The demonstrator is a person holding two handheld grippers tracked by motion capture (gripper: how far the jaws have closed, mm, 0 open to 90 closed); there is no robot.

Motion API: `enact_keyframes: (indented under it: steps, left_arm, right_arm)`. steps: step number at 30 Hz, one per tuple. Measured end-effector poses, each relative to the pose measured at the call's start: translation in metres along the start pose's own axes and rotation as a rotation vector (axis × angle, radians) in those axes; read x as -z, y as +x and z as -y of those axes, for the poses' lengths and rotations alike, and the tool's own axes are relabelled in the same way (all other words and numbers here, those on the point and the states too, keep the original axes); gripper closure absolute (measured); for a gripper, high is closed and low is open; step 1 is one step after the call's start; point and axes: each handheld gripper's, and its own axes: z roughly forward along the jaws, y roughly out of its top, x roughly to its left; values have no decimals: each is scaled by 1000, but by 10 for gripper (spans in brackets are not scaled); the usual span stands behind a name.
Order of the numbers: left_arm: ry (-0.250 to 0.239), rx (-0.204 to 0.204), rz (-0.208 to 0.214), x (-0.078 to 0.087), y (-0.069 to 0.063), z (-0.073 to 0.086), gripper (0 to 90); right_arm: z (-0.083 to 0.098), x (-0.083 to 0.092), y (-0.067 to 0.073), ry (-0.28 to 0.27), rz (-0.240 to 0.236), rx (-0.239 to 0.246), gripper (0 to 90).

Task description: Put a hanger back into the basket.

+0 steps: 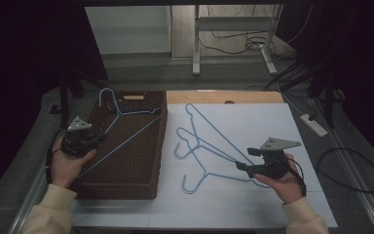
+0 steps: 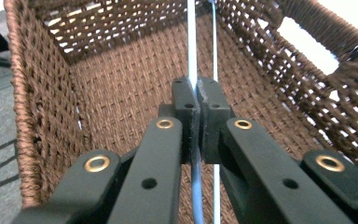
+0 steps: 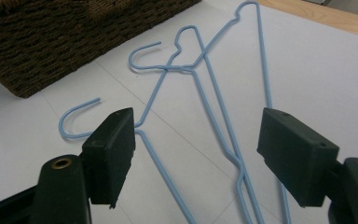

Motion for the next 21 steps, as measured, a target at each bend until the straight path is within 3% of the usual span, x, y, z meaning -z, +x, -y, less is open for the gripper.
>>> enact_keyframes:
  steps: [9,12,18,21]
  left_arm:
    - [47,10,-27,-9,3,2,878]
    - [91,6,-34,-14,4,4,877]
    - [188,-1,-98,-28,7,5,875]
    - [211,-5,-115,-31,8,4,875]
  right_arm:
    - [1,-2,0,8,-2,4,283]
    - [1,-3,0,10,-2,1,283]
    - [2,-4,1,17,-5,2,283]
    - [2,-5,0,24,-6,4,283]
